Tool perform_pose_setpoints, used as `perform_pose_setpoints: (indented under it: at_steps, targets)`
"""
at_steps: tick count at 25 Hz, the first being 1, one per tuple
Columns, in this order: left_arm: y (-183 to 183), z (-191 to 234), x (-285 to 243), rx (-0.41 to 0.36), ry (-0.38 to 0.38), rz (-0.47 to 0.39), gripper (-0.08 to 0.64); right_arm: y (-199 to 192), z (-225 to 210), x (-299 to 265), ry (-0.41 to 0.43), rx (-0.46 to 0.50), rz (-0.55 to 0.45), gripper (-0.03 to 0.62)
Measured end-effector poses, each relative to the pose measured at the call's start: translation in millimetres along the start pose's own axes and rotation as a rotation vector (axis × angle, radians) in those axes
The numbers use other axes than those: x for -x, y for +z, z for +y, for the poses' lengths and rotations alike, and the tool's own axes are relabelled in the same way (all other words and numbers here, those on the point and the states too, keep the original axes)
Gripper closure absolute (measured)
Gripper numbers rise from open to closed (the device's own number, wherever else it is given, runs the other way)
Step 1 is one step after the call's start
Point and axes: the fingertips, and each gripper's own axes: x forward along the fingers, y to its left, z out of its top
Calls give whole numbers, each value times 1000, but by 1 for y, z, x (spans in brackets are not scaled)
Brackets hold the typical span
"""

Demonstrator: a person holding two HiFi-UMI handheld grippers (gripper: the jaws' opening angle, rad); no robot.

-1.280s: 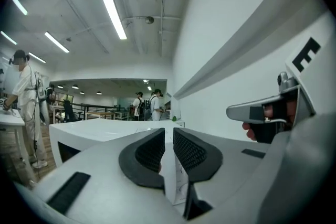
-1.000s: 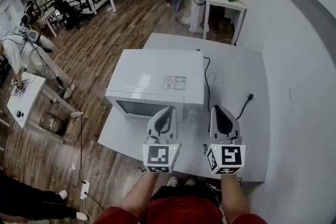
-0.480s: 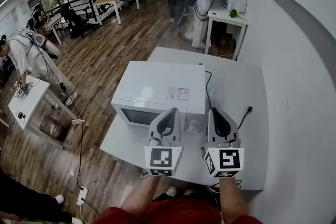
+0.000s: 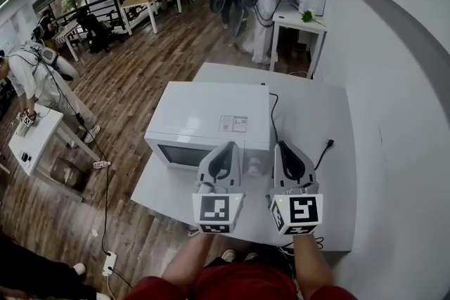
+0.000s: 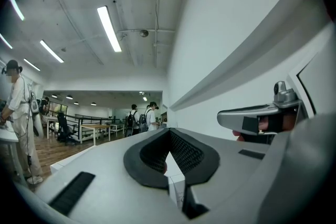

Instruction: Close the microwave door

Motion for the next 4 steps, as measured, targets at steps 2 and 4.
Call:
perform_pose_setpoints:
  at_steps: [2, 4]
  targets:
    - [2, -1, 0, 1, 0, -2, 534, 2, -1, 1, -2, 3, 0, 565]
    - [3, -1, 0, 2, 0, -4, 534, 3, -2, 2, -4, 7, -1, 565]
